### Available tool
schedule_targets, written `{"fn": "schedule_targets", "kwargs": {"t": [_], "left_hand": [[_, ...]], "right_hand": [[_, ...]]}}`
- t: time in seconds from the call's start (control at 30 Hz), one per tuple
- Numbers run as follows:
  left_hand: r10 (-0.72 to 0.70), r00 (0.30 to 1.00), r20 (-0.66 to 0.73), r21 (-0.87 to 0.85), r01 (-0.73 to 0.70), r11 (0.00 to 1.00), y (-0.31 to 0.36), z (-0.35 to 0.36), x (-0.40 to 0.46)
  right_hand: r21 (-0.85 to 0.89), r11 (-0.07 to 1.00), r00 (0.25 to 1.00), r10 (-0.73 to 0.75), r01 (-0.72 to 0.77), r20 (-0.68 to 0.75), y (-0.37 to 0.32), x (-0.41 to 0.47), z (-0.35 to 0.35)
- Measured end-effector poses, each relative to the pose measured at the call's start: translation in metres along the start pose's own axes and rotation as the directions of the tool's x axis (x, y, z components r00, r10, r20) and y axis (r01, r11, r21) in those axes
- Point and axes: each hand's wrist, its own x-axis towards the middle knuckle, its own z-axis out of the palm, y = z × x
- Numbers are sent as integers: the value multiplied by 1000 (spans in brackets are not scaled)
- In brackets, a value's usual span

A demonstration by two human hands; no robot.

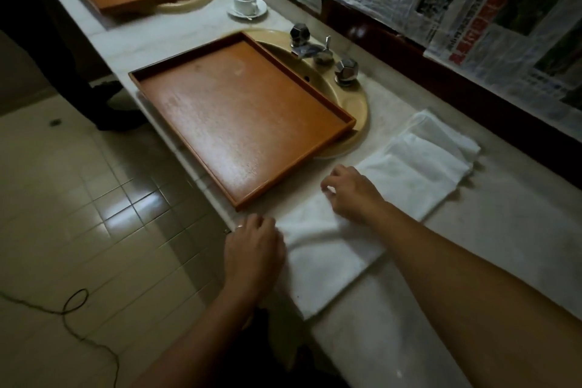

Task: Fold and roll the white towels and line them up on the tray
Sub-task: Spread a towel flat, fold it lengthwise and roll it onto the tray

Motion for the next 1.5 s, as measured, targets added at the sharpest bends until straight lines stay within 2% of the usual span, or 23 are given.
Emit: {"fn": "schedule_targets", "kwargs": {"t": [0.1, 0.2, 0.37, 0.53, 0.77, 0.83, 0.93, 1.0, 1.2, 1.33, 1.5], "left_hand": [[-30, 992, 123, 154, 11, 988, 4, 1, 8], [-99, 985, 138, 123, 82, 989, 4, 2, 12], [-135, 983, 123, 26, 133, 991, -1, 6, 14], [-153, 985, 76, -44, 157, 987, -7, 10, 13], [-145, 987, 68, 28, 144, 989, -6, 3, 16], [-150, 983, 107, 88, 141, 986, -9, -3, 19], [-141, 970, 200, 151, 112, 982, -12, -16, 25], [-95, 967, 238, 123, 67, 990, -11, -19, 28], [-16, 972, 236, 24, 10, 1000, 22, -2, 48], [2, 975, 224, 27, -8, 1000, 32, 11, 57], [-33, 974, 224, 17, 30, 999, 30, 18, 60]], "right_hand": [[-74, 996, 999, -47, 46, -15, 1, 3, -1], [-94, 995, 1000, -26, 25, -2, 1, 7, -2], [-124, 992, 999, -6, 11, 41, 4, 13, -9], [-1, 998, 993, 56, -56, 107, 2, 22, -20], [-22, 992, 988, 122, -120, 98, -5, 32, -13], [36, 986, 986, 160, -161, 45, 0, 28, -11], [216, 936, 948, 304, -278, -98, 20, 13, -8], [282, 906, 929, 356, -317, -101, 28, 2, -4], [223, 961, 980, 185, -164, -72, 20, 0, -3], [30, 998, 999, 49, -48, -21, 30, 1, -12], [-21, 1000, 1000, 13, -13, 20, 34, 10, -21]]}}
